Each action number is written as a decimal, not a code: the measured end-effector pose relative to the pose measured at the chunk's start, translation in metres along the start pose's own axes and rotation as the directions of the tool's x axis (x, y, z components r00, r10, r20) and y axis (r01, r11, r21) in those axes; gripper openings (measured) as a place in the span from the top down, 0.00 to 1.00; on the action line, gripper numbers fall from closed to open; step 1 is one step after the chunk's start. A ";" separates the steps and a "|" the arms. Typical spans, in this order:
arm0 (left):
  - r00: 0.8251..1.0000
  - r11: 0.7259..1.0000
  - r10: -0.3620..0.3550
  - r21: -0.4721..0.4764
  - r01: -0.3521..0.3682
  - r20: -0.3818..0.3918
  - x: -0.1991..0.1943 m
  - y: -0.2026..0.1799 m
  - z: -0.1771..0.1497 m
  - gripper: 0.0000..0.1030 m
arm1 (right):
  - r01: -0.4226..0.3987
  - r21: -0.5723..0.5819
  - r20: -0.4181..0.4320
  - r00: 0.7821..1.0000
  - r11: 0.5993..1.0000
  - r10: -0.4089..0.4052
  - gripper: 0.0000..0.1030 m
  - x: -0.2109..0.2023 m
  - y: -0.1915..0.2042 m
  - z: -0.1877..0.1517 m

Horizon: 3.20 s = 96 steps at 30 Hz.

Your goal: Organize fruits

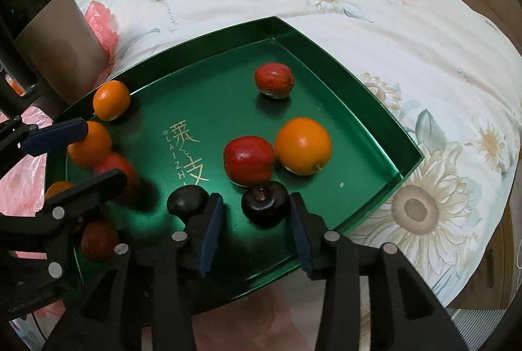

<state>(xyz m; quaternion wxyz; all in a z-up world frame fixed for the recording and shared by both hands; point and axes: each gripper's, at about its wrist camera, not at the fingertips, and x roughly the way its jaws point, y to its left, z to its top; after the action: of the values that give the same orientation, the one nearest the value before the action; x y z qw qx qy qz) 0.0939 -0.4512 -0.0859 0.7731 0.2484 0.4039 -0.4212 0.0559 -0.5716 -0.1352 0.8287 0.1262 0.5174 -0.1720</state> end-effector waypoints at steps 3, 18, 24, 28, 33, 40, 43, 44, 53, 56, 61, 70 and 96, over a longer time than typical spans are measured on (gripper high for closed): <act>1.000 1.000 -0.005 -0.001 0.005 0.004 -0.003 0.001 -0.002 0.49 | 0.004 -0.001 0.003 1.000 1.000 -0.004 0.48 -0.001 0.001 -0.001; 0.998 0.998 -0.013 -0.067 0.017 0.068 -0.046 0.024 -0.025 0.45 | 0.027 0.000 0.102 0.994 1.000 -0.027 0.01 -0.041 0.029 -0.011; 0.998 0.989 0.021 -0.149 -0.011 0.066 -0.068 0.052 -0.055 0.44 | 0.000 -0.052 0.139 0.990 0.999 0.007 0.00 -0.055 0.068 -0.015; 0.996 0.974 0.066 -0.221 -0.053 0.051 -0.086 0.082 -0.083 0.43 | -0.034 -0.071 0.145 0.988 0.997 0.044 0.00 -0.061 0.098 -0.021; 0.990 0.948 0.141 -0.293 -0.127 0.025 -0.108 0.118 -0.114 0.40 | -0.076 -0.112 0.153 0.984 0.991 0.092 0.00 -0.066 0.142 -0.029; 0.971 0.894 0.239 -0.389 -0.222 -0.004 -0.133 0.167 -0.155 0.35 | -0.134 -0.189 0.159 0.973 0.973 0.165 0.00 -0.067 0.206 -0.034; 0.963 0.873 0.269 -0.419 -0.249 -0.011 -0.143 0.182 -0.175 0.35 | -0.153 -0.220 0.163 0.968 0.963 0.191 0.00 -0.067 0.228 -0.035; 0.961 0.867 0.277 -0.427 -0.256 -0.013 -0.145 0.186 -0.180 0.35 | -0.158 -0.232 0.165 0.966 0.960 0.199 0.00 -0.067 0.236 -0.036; 0.932 0.789 0.362 -0.522 -0.323 -0.030 -0.171 0.222 -0.223 0.35 | -0.180 -0.310 0.208 0.945 0.934 0.251 0.00 -0.072 0.288 -0.035; 0.917 0.753 0.396 -0.557 -0.350 -0.041 -0.179 0.233 -0.236 0.34 | -0.184 -0.325 0.224 0.938 0.928 0.265 0.00 -0.072 0.302 -0.036; 0.892 0.705 0.451 -0.598 -0.382 -0.040 -0.194 0.245 -0.254 0.24 | -0.193 -0.353 0.252 0.923 0.915 0.292 0.00 -0.074 0.320 -0.037; 0.855 0.647 0.518 -0.646 -0.405 -0.018 -0.220 0.254 -0.285 0.17 | -0.199 -0.371 0.316 0.891 0.907 0.325 0.00 -0.075 0.336 -0.047; 0.775 0.612 0.630 -0.650 -0.450 0.056 -0.301 0.218 -0.319 0.05 | -0.156 -0.313 0.406 0.870 0.937 0.280 0.00 -0.154 0.303 -0.085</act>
<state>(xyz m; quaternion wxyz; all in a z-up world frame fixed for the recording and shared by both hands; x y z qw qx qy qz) 0.0510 0.0297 -0.0010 0.9497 0.0377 0.3075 -0.0446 0.0498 -0.2396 -0.0239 0.9481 0.0276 0.3153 -0.0286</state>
